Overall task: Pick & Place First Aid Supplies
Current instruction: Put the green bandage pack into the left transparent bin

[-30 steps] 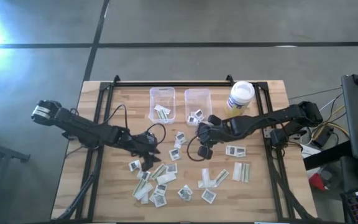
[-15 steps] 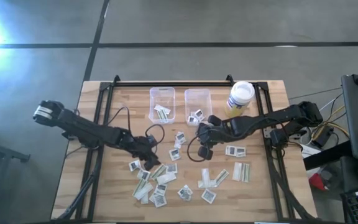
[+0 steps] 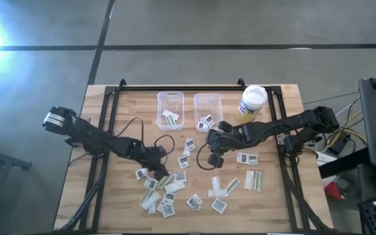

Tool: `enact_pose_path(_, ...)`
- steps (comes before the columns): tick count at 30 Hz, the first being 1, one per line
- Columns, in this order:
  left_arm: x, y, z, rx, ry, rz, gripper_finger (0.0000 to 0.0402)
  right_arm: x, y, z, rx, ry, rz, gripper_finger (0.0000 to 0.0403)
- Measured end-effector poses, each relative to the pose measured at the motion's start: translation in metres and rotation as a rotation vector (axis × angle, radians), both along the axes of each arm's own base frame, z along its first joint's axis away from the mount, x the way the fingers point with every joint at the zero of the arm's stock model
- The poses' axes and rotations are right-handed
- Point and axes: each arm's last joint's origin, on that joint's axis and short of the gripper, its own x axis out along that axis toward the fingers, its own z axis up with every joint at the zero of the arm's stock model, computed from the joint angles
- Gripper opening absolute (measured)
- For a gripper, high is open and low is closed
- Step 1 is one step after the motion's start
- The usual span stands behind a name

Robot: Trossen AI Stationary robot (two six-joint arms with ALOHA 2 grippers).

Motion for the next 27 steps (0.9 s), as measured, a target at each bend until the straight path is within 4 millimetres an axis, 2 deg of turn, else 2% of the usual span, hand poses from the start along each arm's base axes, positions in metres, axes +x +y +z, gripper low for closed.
enact_pose_path(4, 0.004, -0.001, -0.008, -0.002, 0.037, 0.009, 0.0191, 0.000, 0.000, 0.000, 0.000, -0.002, 0.000, 0.0082)
enact_pose_path(17, 0.013, -0.005, -0.015, 0.010, 0.070, 0.004, 0.0190, 0.000, 0.000, 0.000, -0.001, -0.002, 0.003, 0.0063)
enact_pose_path(27, 0.015, -0.008, -0.024, 0.007, 0.107, 0.023, 0.0190, 0.000, 0.000, 0.000, -0.005, 0.000, 0.009, 0.0077)
